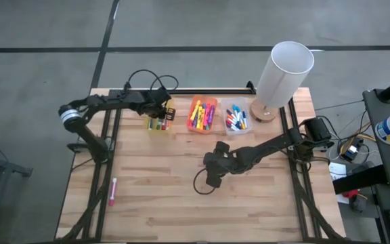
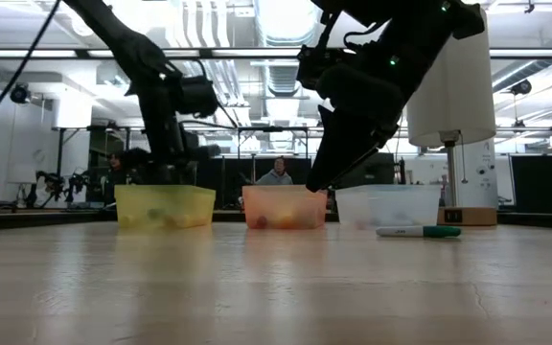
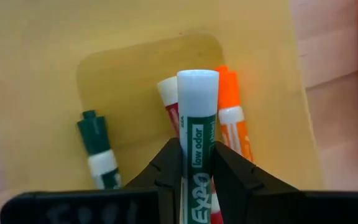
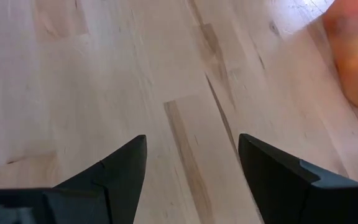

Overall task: Pick & Place Markers
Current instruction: Put the green expo dry erase marker into the yellow bin, then put the pink expo dry erase marker into the yellow bin

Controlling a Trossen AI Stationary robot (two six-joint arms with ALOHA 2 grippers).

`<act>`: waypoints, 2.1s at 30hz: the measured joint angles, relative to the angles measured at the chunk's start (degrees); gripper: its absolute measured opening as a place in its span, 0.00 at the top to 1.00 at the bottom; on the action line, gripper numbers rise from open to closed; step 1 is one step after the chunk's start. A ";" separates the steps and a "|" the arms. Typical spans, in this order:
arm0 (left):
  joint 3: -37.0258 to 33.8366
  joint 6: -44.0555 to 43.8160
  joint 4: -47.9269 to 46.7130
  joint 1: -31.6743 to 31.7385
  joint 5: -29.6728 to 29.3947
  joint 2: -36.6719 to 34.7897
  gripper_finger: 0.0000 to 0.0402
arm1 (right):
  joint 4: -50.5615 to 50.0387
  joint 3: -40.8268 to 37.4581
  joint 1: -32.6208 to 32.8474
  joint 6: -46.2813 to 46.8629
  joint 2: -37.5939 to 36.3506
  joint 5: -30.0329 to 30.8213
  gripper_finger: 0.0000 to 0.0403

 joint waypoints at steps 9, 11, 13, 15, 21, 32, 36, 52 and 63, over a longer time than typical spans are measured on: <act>0.00 1.36 1.42 0.22 0.20 3.21 0.84 | -0.02 0.00 0.09 -0.01 0.00 -0.11 0.39; 0.00 1.40 1.42 0.22 0.18 3.21 0.84 | -0.02 0.00 0.09 -0.01 0.00 -0.11 0.39; 0.00 1.40 1.42 0.22 0.20 3.13 0.84 | -0.02 0.00 0.09 0.00 0.00 -0.11 0.39; 0.00 1.59 1.44 0.25 0.20 2.78 0.84 | -0.02 0.00 0.09 0.00 0.00 -0.11 0.39; 0.00 2.16 1.42 0.37 0.04 2.03 0.83 | -0.02 0.00 0.09 0.00 0.00 -0.11 0.39; 0.03 2.67 0.16 0.39 0.52 1.76 0.61 | -0.02 0.00 0.09 0.00 0.00 -0.11 0.39; 2.04 2.80 -6.98 0.39 0.62 0.78 0.59 | -0.02 0.00 0.09 0.00 0.00 -0.11 0.40; 2.48 -6.07 -24.49 -7.20 0.84 -16.88 0.59 | 0.25 0.00 0.07 0.00 0.00 -0.09 0.40; -7.64 -31.95 -24.63 -33.01 1.54 -23.41 0.59 | 1.45 -1.47 0.04 -0.02 0.00 -0.07 0.39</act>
